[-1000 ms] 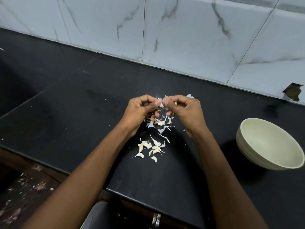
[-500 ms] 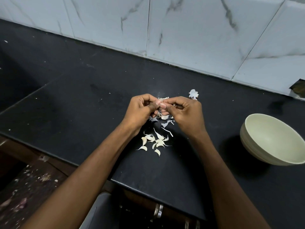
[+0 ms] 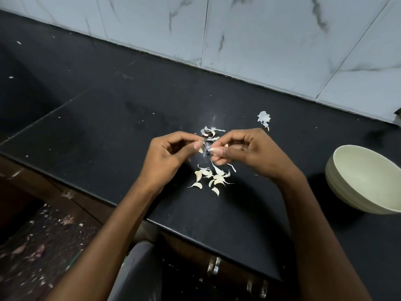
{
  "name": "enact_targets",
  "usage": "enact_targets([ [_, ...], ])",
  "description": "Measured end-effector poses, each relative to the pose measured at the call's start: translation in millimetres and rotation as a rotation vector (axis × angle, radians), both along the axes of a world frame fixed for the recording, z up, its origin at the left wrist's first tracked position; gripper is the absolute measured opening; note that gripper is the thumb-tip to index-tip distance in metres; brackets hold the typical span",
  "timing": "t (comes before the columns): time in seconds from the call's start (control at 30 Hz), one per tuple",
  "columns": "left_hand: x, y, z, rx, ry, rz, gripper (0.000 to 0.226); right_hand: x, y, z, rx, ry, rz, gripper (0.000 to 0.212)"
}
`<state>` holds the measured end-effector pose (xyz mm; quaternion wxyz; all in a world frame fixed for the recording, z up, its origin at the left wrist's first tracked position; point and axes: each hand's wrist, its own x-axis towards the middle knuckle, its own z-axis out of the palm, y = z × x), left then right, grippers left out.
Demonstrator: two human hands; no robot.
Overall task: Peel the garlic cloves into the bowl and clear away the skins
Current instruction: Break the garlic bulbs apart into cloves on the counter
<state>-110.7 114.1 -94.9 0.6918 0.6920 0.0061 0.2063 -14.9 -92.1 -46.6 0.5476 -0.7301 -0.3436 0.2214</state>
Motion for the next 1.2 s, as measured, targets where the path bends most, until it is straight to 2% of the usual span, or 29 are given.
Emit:
enact_targets([
  [0.13, -10.1, 2.1, -3.8, 0.158, 0.060, -0.070, 0.011, -5.5, -1.2, 5.4, -0.122, -0.079, 0.117, 0.020],
  [0.23, -9.6, 4.5, -2.3, 0.212, 0.083, -0.107, 0.011, -7.9, -1.0, 7.7, -0.152, -0.036, 0.167, 0.026],
  [0.47, -8.5, 3.1, -2.8, 0.267, 0.130, -0.106, 0.032, 0.7, -8.7, 3.3, -0.109, 0.015, 0.092, 0.027],
  [0.57, -8.3, 0.1, -0.4, 0.208, 0.153, -0.110, 0.041, 7.6, -13.7, 1.8, -0.034, 0.021, -0.026, 0.027],
  [0.67, -3.8, 1.1, -0.1, 0.171, 0.115, -0.056, 0.046, 16.9, -19.0, -2.4, 0.047, -0.083, -0.280, 0.031],
  [0.73, 6.5, 5.5, -0.8, 0.177, 0.090, 0.027, 0.038, 25.5, -21.8, -10.1, 0.011, -0.255, -0.454, 0.029],
  [0.8, 21.4, 8.8, -0.7, 0.235, 0.080, 0.104, 0.022, 33.5, -22.8, -18.8, -0.093, -0.411, -0.530, 0.025],
  [0.87, 35.7, 9.3, 1.4, 0.334, 0.106, 0.112, 0.021, 37.0, -20.6, -24.6, -0.158, -0.457, -0.514, 0.018],
  [0.97, 49.0, 6.3, 4.3, 0.516, 0.203, 0.033, 0.042, 37.7, -14.1, -28.5, -0.201, -0.499, -0.475, 0.016],
  [1.03, 52.4, 5.5, 3.7, 0.557, 0.250, -0.025, 0.050, 38.5, -7.4, -31.1, -0.221, -0.508, -0.474, 0.015],
  [1.2, 54.1, 7.0, -3.4, 0.635, 0.235, -0.055, 0.053, 40.7, 2.7, -37.2, -0.347, -0.522, -0.405, 0.018],
])
